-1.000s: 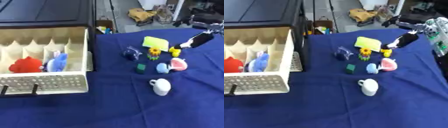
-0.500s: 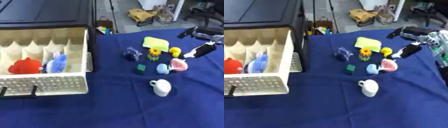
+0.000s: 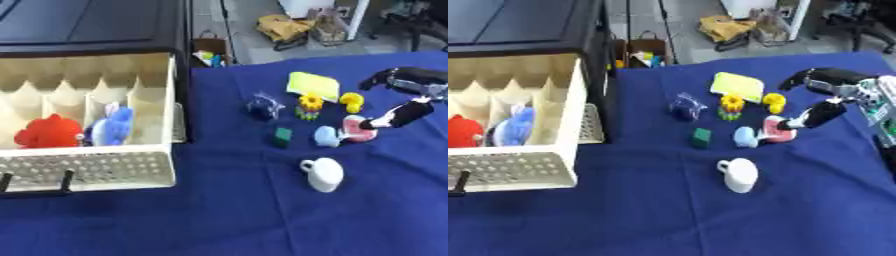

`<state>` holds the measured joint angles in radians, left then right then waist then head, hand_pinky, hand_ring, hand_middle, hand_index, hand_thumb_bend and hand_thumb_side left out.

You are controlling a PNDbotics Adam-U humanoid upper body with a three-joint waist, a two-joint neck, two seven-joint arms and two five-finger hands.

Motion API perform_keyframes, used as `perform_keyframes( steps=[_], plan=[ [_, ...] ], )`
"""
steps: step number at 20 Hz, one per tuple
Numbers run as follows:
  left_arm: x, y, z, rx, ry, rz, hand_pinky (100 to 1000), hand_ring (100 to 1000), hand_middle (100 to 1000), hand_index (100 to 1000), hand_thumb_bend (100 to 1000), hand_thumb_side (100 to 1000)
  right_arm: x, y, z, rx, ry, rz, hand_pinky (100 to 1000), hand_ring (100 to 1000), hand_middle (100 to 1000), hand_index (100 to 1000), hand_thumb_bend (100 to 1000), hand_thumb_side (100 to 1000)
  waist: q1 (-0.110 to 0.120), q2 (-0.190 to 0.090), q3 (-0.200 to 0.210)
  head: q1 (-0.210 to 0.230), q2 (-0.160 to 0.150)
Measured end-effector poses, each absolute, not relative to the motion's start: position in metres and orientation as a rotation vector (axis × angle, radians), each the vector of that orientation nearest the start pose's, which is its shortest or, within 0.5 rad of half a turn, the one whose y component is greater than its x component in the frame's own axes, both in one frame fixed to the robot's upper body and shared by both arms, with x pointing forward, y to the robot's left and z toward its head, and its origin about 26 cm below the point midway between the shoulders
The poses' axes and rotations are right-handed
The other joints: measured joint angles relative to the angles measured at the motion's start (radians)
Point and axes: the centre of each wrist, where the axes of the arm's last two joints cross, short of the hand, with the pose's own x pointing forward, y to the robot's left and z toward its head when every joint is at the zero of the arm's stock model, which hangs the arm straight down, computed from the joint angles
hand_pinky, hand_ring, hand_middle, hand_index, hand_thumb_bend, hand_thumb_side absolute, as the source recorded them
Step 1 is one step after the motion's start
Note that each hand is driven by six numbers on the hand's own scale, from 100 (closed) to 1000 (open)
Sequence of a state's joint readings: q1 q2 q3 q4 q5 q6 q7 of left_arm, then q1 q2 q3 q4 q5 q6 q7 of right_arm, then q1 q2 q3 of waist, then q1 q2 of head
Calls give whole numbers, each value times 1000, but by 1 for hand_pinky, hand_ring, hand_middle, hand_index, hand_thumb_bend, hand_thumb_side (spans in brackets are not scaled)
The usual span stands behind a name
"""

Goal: Pick up objects from table and place into drawer.

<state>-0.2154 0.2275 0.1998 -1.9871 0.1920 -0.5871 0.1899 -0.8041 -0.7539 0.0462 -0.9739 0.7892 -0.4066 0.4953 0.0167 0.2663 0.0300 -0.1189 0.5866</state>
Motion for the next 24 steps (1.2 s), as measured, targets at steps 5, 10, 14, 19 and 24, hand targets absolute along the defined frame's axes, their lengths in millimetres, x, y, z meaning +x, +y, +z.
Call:
perform_keyframes(
  steps=[5, 10, 14, 19, 24],
  plan=[
    [290, 304, 178, -157, 3451, -289, 429, 487, 469, 683, 167, 1000, 429, -427, 219, -916, -1240, 1561, 830, 915, 818, 909, 635, 471, 0, 3, 0, 0, 0],
    [290, 303, 177, -151, 3450, -300, 428, 487, 470, 683, 167, 1000, 428, -429, 214, -902, -1228, 1554, 830, 915, 818, 920, 633, 460, 1, 5, 0, 0, -8],
    [290, 302, 178, -150, 3450, -300, 428, 487, 470, 683, 168, 1000, 429, -428, 207, -892, -1225, 1546, 828, 913, 809, 918, 628, 457, 3, 8, 1, -2, -9],
    [290, 302, 177, -152, 3450, -298, 428, 488, 471, 683, 168, 1000, 430, -426, 201, -901, -1230, 1534, 823, 908, 800, 910, 621, 455, 6, 11, 2, -7, -13],
    [290, 302, 177, -154, 3452, -293, 428, 487, 471, 683, 168, 1000, 431, -426, 197, -921, -1227, 1523, 822, 906, 793, 902, 610, 450, 6, 12, 4, -8, -16]
  ],
)
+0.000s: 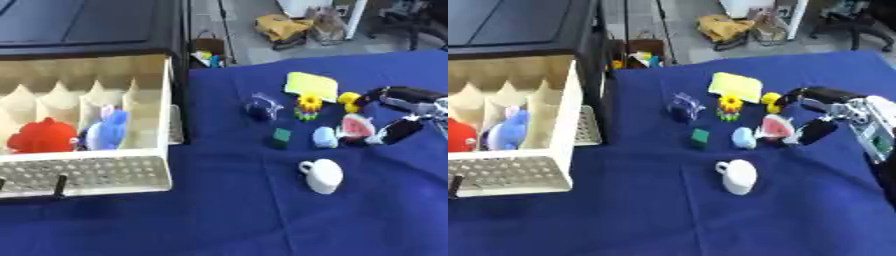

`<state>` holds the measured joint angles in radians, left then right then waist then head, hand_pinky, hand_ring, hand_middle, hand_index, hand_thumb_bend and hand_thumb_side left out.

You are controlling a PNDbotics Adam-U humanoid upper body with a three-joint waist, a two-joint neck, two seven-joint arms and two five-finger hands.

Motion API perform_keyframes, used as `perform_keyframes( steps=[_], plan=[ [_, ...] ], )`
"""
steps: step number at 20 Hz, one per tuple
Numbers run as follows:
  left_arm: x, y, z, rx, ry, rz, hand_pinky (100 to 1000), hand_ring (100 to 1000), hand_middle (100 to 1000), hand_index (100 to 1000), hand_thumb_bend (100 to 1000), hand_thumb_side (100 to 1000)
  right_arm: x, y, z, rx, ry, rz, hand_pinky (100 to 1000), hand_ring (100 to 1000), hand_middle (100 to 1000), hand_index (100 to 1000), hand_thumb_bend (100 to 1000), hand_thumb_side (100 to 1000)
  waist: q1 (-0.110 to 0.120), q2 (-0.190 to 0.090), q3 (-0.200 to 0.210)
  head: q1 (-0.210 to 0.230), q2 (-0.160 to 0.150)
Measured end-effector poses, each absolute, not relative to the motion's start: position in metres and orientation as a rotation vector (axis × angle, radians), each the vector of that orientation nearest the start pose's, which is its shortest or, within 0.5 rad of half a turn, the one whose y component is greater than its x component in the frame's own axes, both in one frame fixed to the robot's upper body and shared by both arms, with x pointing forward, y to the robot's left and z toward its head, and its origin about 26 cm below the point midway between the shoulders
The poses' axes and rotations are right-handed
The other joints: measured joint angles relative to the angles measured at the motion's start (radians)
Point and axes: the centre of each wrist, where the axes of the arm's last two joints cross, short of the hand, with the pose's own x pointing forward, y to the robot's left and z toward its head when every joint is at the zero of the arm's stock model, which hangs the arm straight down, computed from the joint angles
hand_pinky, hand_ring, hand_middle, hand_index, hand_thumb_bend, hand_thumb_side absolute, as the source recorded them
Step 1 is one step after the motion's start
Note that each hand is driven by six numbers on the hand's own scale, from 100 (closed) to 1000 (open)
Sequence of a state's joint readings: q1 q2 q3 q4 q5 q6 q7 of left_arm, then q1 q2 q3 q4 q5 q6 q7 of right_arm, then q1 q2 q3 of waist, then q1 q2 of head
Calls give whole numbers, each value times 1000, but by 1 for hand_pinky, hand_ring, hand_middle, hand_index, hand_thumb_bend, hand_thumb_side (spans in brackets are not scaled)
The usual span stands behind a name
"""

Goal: Pick up objects from table and place into drawer.

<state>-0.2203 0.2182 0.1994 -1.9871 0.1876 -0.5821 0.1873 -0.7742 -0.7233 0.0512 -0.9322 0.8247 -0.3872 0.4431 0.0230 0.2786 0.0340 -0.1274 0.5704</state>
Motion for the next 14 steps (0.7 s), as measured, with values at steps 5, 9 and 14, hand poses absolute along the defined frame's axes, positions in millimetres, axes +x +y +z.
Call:
perform_keyframes(
  steps=[5, 9, 14],
  plan=[
    [290, 301, 177, -151, 3453, -297, 428, 488, 471, 683, 168, 1000, 433, -425, 196, -937, -1220, 1514, 821, 906, 783, 890, 603, 448, 0, 0, 5, -1, -1],
    [290, 301, 177, -150, 3453, -301, 428, 488, 472, 683, 169, 1000, 434, -425, 195, -938, -1223, 1515, 820, 902, 756, 857, 594, 441, 0, 0, 6, -1, -1],
    [290, 301, 177, -152, 3454, -298, 428, 489, 472, 683, 168, 1000, 434, -425, 196, -936, -1228, 1519, 817, 895, 730, 831, 578, 446, -1, 0, 6, -1, -1]
  ],
)
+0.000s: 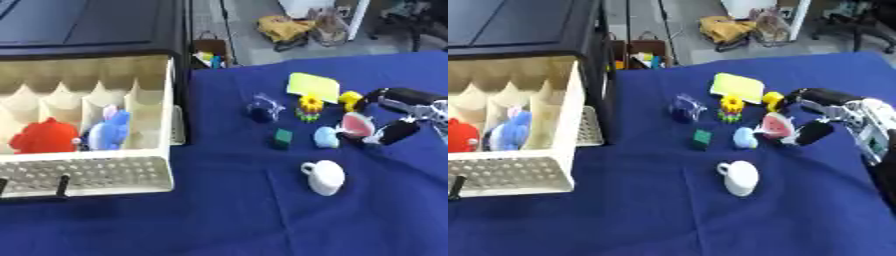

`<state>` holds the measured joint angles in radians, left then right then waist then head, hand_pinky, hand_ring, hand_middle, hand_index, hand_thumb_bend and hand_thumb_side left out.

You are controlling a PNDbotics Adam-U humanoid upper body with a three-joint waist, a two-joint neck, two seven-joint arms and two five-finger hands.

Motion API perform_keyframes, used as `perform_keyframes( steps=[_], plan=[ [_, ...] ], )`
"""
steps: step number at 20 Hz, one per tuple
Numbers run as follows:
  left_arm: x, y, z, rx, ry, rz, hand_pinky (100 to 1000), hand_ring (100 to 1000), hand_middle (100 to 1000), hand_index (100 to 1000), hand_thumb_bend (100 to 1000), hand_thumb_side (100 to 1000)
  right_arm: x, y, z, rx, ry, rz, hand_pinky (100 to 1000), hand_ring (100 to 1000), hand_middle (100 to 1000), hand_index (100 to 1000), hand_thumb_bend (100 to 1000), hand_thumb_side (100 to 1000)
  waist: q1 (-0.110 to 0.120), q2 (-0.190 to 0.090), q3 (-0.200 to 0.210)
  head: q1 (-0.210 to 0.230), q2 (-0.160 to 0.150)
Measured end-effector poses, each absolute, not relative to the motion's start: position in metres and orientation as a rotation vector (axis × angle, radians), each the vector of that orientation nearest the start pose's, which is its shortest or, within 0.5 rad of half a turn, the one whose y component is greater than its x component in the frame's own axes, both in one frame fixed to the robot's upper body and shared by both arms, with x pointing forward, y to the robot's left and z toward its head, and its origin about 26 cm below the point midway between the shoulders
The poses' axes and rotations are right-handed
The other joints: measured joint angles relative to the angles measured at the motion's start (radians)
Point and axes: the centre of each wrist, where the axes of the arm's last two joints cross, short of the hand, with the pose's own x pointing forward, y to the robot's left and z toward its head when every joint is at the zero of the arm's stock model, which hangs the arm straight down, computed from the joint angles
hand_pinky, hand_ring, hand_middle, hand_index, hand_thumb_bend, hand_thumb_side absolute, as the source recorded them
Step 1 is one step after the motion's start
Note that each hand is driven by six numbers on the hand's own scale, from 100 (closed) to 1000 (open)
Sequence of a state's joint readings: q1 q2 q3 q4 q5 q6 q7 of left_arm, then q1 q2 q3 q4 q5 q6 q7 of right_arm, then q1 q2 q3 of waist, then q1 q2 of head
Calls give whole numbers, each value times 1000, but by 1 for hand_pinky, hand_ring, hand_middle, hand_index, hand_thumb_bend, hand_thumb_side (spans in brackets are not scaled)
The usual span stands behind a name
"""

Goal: Pick up objects from table and place into drawer.

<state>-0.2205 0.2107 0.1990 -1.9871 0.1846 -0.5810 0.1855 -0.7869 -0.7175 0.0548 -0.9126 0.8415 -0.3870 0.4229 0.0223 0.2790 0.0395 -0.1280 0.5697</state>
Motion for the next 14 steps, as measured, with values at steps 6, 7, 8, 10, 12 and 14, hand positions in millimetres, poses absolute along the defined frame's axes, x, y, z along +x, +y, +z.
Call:
perform_keyframes(
  steps=[6, 7, 8, 10, 12, 14],
  plan=[
    [290, 301, 177, -152, 3454, -296, 428, 491, 473, 684, 169, 1000, 434, -425, 195, -926, -1240, 1509, 814, 886, 689, 797, 554, 448, -1, 2, -1, 0, 0],
    [290, 301, 177, -152, 3454, -296, 428, 491, 473, 684, 170, 1000, 433, -425, 194, -923, -1241, 1507, 813, 885, 685, 793, 552, 447, -1, 2, -1, 0, 0],
    [290, 301, 177, -152, 3455, -295, 428, 491, 473, 684, 170, 1000, 433, -425, 194, -923, -1243, 1506, 812, 884, 682, 791, 551, 446, -1, 2, -2, 0, 0],
    [290, 301, 177, -151, 3456, -293, 428, 491, 473, 684, 171, 1000, 433, -425, 194, -922, -1250, 1502, 809, 880, 667, 779, 548, 438, -2, 3, -4, 0, 0],
    [290, 300, 177, -150, 3458, -290, 428, 491, 473, 684, 171, 1000, 433, -425, 195, -924, -1255, 1498, 808, 878, 657, 770, 546, 432, -3, 4, -4, 0, 0],
    [291, 300, 177, -148, 3459, -287, 428, 491, 473, 684, 171, 1000, 433, -425, 195, -926, -1259, 1494, 807, 876, 650, 765, 540, 426, -3, 4, -4, 0, 0]
  ],
)
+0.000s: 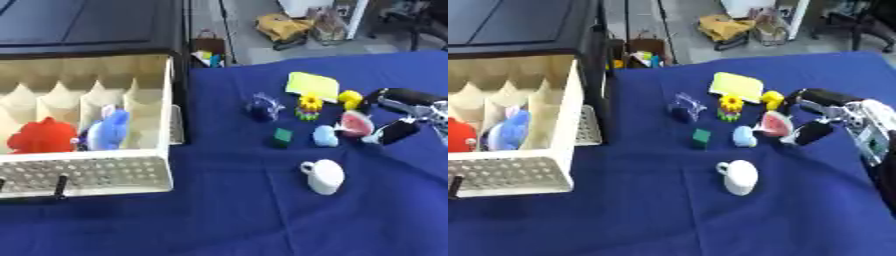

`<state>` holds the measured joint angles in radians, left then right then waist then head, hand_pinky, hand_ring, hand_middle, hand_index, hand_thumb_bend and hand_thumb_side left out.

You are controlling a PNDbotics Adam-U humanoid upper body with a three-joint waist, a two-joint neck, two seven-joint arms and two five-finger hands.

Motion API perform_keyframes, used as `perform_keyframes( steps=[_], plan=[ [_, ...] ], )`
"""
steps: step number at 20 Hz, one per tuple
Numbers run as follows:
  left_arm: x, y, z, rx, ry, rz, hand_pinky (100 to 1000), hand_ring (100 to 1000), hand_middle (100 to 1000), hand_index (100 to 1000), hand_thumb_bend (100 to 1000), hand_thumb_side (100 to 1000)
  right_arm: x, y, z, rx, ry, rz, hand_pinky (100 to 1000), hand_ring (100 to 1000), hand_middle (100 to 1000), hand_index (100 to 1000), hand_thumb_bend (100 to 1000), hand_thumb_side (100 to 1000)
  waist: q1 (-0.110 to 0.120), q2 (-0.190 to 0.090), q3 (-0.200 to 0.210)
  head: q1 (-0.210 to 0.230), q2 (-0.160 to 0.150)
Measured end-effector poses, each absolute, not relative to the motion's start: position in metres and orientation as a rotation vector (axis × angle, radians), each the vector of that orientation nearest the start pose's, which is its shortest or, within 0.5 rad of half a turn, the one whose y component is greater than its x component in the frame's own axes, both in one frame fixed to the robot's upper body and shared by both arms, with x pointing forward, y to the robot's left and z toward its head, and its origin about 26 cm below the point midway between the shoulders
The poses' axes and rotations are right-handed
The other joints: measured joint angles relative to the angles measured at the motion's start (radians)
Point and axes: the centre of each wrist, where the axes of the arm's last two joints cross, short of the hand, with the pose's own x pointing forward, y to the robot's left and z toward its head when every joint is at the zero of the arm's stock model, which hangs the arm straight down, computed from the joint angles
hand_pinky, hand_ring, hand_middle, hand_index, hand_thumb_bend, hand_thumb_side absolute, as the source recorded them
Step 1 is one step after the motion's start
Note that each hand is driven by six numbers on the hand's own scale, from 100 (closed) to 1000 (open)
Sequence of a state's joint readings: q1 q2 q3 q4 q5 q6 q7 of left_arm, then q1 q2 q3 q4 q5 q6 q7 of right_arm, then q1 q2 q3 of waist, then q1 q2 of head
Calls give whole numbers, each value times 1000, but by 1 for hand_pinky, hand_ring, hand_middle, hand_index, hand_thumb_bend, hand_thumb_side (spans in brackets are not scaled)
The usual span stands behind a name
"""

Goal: Pick up objects from table and place into drawer.

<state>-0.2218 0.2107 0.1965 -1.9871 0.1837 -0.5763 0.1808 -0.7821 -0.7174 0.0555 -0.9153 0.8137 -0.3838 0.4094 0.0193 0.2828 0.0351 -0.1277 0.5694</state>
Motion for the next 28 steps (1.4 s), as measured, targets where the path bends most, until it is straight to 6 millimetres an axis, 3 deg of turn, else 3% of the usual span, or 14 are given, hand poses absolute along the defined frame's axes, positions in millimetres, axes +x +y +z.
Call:
perform_keyframes(
  steps=[14, 23, 24, 25, 28],
  plan=[
    [291, 300, 177, -150, 3466, -274, 429, 493, 475, 684, 172, 1000, 432, -419, 200, -908, -1331, 1465, 808, 873, 617, 738, 545, 432, -3, 0, -10, 1, 0],
    [291, 300, 177, -151, 3469, -269, 429, 493, 475, 685, 172, 1000, 428, -412, 220, -917, -1416, 1441, 810, 870, 606, 728, 538, 452, -6, -6, -15, 2, 0],
    [291, 300, 177, -151, 3470, -269, 429, 493, 475, 685, 171, 1000, 428, -412, 222, -921, -1424, 1437, 810, 870, 604, 727, 502, 499, -8, -6, -15, 2, 0],
    [291, 300, 177, -150, 3470, -268, 428, 493, 475, 685, 172, 1000, 427, -411, 224, -924, -1434, 1433, 810, 869, 602, 726, 534, 458, -8, -6, -16, 3, 0],
    [291, 300, 177, -150, 3471, -268, 428, 493, 475, 685, 171, 1000, 426, -408, 230, -934, -1471, 1418, 810, 866, 596, 721, 526, 472, -9, -6, -16, 5, 0]
  ],
)
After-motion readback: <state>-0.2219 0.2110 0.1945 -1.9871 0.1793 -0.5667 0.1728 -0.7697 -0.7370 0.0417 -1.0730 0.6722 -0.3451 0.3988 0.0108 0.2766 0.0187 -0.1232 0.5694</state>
